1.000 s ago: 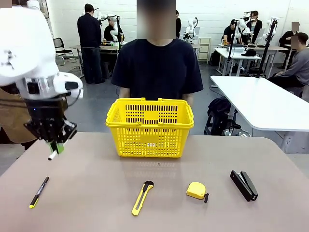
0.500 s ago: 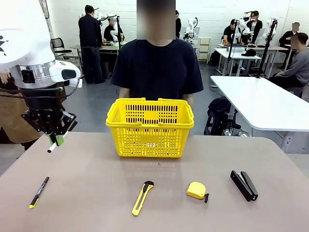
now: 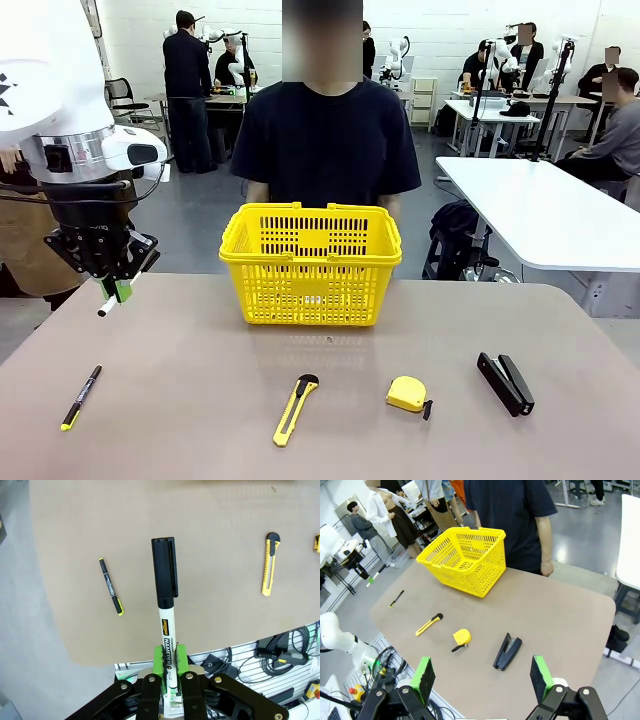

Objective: Place the items the person wants into the basket.
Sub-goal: Pick up the item the person points to and place it in the Market Basket.

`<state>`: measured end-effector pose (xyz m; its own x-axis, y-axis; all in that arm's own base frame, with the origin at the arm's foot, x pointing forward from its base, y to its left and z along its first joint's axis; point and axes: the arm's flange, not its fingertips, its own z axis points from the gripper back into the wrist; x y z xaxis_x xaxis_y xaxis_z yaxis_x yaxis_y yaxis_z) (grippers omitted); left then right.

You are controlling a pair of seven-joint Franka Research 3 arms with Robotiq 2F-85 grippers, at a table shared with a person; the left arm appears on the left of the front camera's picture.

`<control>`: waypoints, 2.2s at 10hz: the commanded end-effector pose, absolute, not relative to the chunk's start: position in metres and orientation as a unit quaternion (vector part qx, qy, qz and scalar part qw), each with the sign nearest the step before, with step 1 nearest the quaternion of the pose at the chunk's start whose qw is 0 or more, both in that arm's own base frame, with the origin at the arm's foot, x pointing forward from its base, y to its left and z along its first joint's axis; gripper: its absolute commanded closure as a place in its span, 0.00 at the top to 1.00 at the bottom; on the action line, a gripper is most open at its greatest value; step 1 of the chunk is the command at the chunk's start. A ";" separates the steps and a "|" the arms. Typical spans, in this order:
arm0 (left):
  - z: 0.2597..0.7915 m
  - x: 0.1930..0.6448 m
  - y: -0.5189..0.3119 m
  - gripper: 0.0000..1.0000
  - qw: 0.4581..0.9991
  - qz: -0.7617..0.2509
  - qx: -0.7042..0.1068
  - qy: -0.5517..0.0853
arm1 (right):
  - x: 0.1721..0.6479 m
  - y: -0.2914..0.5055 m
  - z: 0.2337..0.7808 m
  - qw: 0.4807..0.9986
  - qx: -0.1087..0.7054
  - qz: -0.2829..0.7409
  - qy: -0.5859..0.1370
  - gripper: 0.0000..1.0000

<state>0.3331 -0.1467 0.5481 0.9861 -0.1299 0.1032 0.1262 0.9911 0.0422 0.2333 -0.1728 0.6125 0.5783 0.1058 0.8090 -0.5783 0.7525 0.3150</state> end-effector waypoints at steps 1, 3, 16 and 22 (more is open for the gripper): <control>0.549 0.334 -0.147 0.00 0.996 -0.065 0.017 -0.056 | 0.234 -0.173 0.611 0.837 0.290 0.210 -0.414 1.00; 0.549 0.334 -0.147 0.00 0.996 -0.065 0.017 -0.056 | 0.234 -0.173 0.611 0.837 0.290 0.210 -0.414 1.00; 0.611 0.474 -0.275 0.11 0.780 -0.607 0.110 -0.106 | 0.234 -0.173 0.611 0.837 0.290 0.210 -0.414 1.00; 0.593 0.496 -0.294 0.11 0.738 -0.664 0.095 -0.073 | 0.234 -0.173 0.611 0.837 0.290 0.210 -0.414 1.00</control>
